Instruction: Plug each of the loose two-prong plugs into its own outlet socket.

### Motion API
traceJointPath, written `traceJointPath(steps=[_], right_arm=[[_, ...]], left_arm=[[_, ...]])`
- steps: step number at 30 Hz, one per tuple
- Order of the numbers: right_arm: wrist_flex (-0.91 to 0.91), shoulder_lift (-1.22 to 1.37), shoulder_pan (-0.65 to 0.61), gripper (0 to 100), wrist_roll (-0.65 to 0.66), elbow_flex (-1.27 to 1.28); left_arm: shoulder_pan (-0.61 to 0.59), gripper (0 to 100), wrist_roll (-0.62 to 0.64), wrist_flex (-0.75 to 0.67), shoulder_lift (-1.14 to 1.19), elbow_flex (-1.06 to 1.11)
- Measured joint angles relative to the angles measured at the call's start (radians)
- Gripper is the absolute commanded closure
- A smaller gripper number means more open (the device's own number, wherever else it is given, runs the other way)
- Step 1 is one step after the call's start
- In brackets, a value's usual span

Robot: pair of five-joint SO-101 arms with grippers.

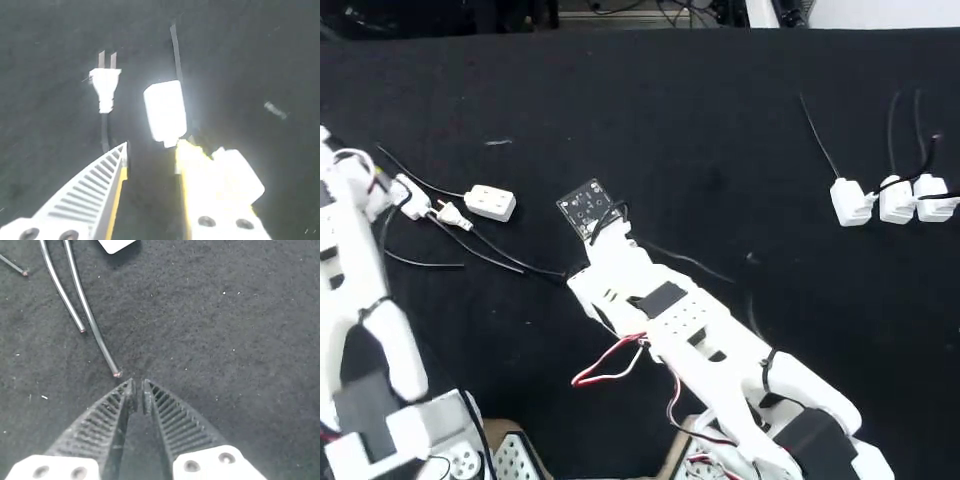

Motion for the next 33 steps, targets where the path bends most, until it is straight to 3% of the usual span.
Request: traceJointPath(steps=[4,15,28,33], right_arm=[[0.000,0.000,0.000,98.6,0.000,0.000],[0.000,0.000,-0.003,98.6,0.000,0.000],[-0.003,0.000,-0.003,98.6,0.000,0.000],[-0.003,0.000,-0.003,98.6,0.000,0.000]], left_arm=[[0.032,76,0.035,-0.078,0.138,-0.014],[0.051,76,0.083,-0.089,0.508,-0.241],[0.037,78,0.117,-0.103,0.647,-0.307],[0.034,85,0.114,-0.101,0.689,-0.345]])
